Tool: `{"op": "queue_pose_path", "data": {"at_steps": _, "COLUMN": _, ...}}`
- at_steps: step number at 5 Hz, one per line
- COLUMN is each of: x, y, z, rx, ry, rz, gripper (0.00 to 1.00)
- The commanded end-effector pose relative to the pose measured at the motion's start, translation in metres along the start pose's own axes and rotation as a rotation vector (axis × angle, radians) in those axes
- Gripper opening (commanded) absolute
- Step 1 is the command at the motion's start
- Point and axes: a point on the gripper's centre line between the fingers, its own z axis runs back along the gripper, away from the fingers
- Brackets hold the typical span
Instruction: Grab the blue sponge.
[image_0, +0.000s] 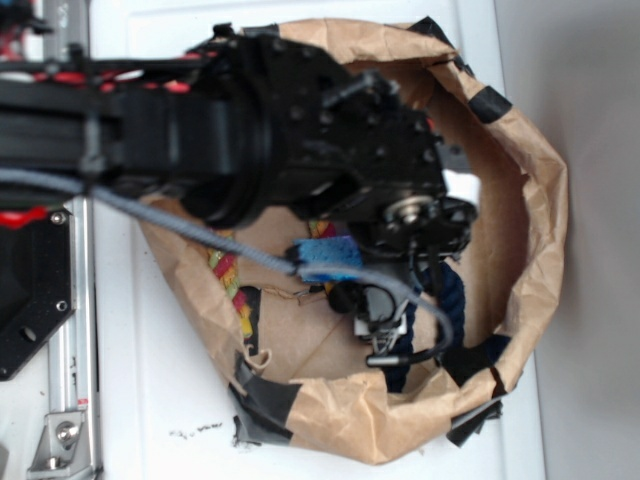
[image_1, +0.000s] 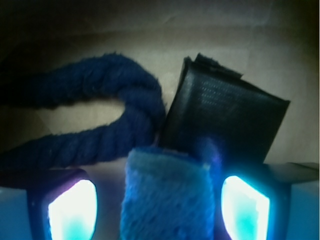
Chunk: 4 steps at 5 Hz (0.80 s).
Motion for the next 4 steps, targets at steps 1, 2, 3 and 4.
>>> {"op": "queue_pose_path", "data": {"at_steps": 1, "x": -0.027, "y": -0.026, "z": 0.005, "rx": 0.002, "ry": -0.009, "rz": -0.040, "gripper": 1.00}}
{"op": "queue_pose_path", "data": {"at_steps": 2, "x": -0.026, "y": -0.026, "z": 0.012, "rx": 0.000, "ry": -0.041, "rz": -0.017, "gripper": 0.00}}
{"op": "queue_pose_path", "data": {"at_steps": 3, "x": -0.010, "y": -0.027, "z": 0.045, "rx": -0.014, "ry": -0.117, "rz": -0.006, "gripper": 0.00}}
{"op": "queue_pose_path", "data": {"at_steps": 4, "x": 0.002, "y": -0.031, "z": 0.081, "rx": -0.010, "ry": -0.182, "rz": -0.002, "gripper": 0.00}}
